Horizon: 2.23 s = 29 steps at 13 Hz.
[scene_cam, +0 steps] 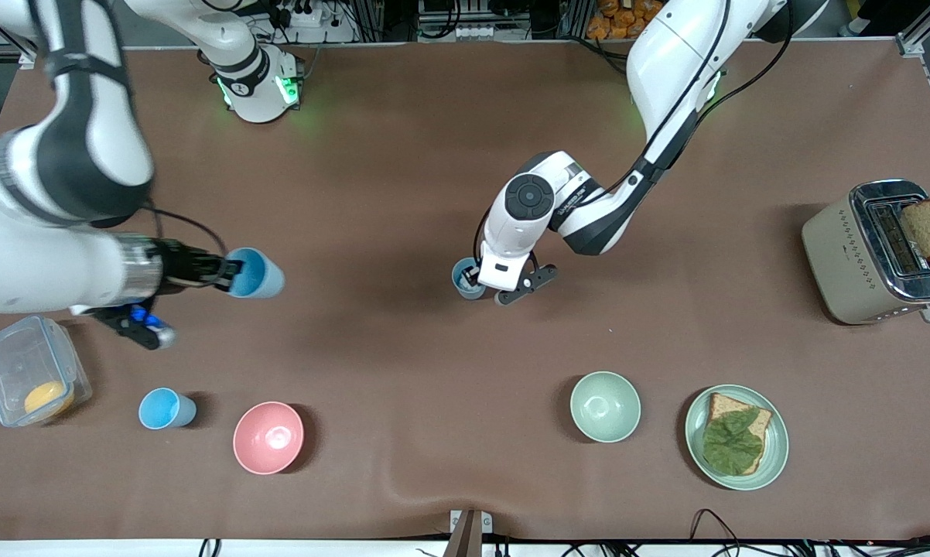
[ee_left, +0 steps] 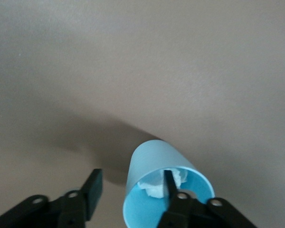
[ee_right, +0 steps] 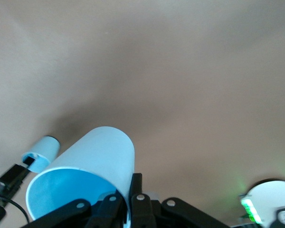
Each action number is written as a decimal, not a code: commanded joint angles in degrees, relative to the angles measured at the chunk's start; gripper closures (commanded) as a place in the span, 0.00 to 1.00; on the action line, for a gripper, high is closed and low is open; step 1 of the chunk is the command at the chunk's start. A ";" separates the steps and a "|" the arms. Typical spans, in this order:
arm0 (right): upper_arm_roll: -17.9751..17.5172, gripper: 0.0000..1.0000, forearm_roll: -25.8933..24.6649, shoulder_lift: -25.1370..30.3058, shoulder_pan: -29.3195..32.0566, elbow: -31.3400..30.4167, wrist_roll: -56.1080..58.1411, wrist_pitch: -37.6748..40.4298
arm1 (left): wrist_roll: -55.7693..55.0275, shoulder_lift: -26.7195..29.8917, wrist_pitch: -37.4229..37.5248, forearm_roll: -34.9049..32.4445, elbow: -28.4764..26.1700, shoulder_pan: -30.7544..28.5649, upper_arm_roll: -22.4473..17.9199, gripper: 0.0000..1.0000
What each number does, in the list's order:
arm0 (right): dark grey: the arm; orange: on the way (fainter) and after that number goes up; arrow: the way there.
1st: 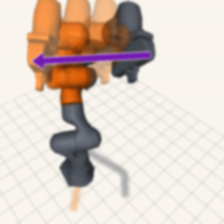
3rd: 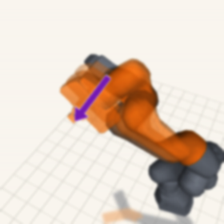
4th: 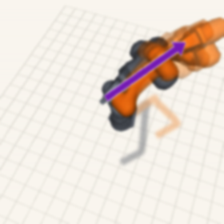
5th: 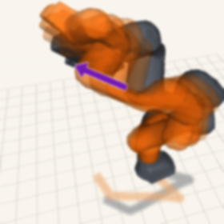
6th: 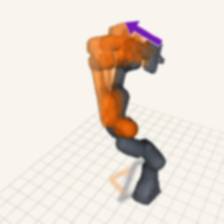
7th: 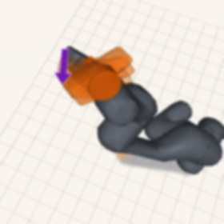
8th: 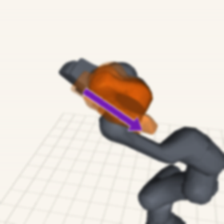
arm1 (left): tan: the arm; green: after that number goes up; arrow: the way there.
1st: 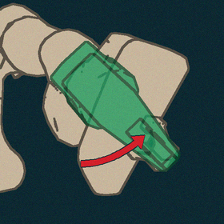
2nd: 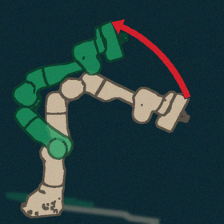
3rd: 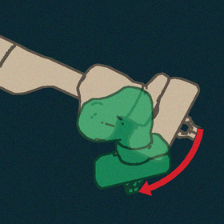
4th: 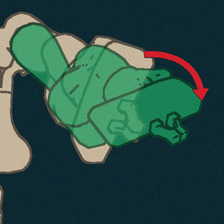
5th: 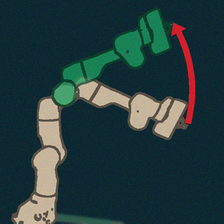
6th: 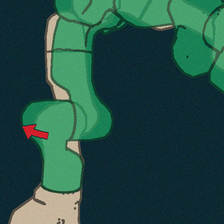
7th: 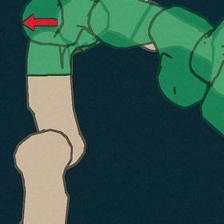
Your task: Stack blue cups with both arms
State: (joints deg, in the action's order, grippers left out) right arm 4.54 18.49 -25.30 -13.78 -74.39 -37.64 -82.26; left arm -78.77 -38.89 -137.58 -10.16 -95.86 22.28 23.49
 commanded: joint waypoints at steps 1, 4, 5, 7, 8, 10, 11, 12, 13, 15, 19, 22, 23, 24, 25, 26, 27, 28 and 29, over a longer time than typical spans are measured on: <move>0.47 1.00 0.75 0.51 -2.90 -0.15 -5.15 -1.84 | -1.82 3.55 0.82 -1.88 0.58 -1.70 -0.38 0.00; 0.56 1.00 2.07 0.25 -6.33 -0.58 -12.00 -6.22 | -1.39 9.26 4.59 -1.97 0.58 -3.29 -0.99 0.00; 0.56 1.00 2.07 0.08 -7.82 -0.76 -14.72 -7.55 | -1.04 11.02 5.91 -2.06 0.50 -4.60 -0.99 0.00; 0.56 1.00 2.07 -0.89 -10.98 -0.94 -19.73 -10.45 | 0.01 14.53 8.98 -2.06 0.58 -6.63 -1.43 0.00; 0.56 1.00 2.07 -1.68 -12.92 -1.20 -23.15 -12.55 | 3.07 16.46 10.22 -2.06 0.58 -8.64 -1.35 0.00; 0.65 1.00 1.90 -3.17 -18.09 -3.47 -30.87 -17.90 | 13.76 20.07 14.69 -1.45 0.58 -13.55 -1.17 0.00; 0.65 1.00 1.90 -3.26 -19.77 -5.23 -33.26 -20.89 | 17.82 21.30 16.54 -1.01 0.50 -15.67 -1.00 0.00; 0.56 1.00 1.98 -3.27 -21.01 -6.55 -35.29 -23.27 | 20.56 22.27 18.82 -1.00 0.49 -17.17 -0.91 0.00; 0.65 1.00 1.98 -3.35 -22.50 -7.08 -37.22 -24.86 | 22.85 23.24 20.49 -0.92 0.58 -18.49 -0.91 0.00; 0.56 1.00 1.98 -4.40 -25.14 -7.18 -41.18 -27.76 | 23.58 24.56 23.05 -0.92 0.67 -20.43 -0.82 0.00; 0.56 1.00 1.98 -5.38 -29.10 -11.47 -44.80 -34.70 | 40.22 25.18 27.35 -0.92 2.51 -27.27 -1.26 0.00; 0.56 1.00 2.07 -5.38 -30.42 -14.46 -45.24 -38.49 | 49.49 25.97 29.20 0.13 2.86 -31.94 -0.73 0.00; 0.56 1.00 2.16 -5.38 -30.60 -14.91 -45.41 -39.63 | 50.38 26.24 31.39 1.27 4.87 -32.30 -0.82 0.00; 0.56 1.00 2.16 -5.46 -31.21 -15.35 -45.50 -40.08 | 52.56 26.15 34.98 2.15 7.41 -32.56 -1.08 0.00; 0.56 1.00 2.33 -5.55 -31.30 -15.87 -45.50 -40.69 | 55.71 26.15 37.88 2.60 9.35 -33.26 -1.17 0.00; 0.56 1.00 2.34 -5.55 -31.48 -16.31 -45.50 -41.48 | 58.53 26.24 39.83 2.43 10.68 -34.40 -1.08 0.00; 0.56 1.00 2.34 -5.73 -32.00 -16.67 -45.50 -42.10 | 60.47 26.41 41.94 2.42 11.91 -34.93 -0.99 0.00; 0.56 1.00 2.42 -6.07 -32.18 -16.84 -45.50 -42.63 | 61.27 26.67 44.05 2.42 13.05 -35.20 -1.08 0.00; 0.56 1.00 2.34 -6.51 -32.53 -16.85 -45.50 -42.98 | 61.89 27.81 45.55 2.51 14.28 -35.29 -1.17 0.00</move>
State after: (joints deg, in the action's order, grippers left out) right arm 4.38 19.53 -31.92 -44.92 -90.06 -82.58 -123.75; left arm -19.26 -12.46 -95.45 -8.80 -83.84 -12.06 21.92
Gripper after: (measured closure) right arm 0.947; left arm 0.000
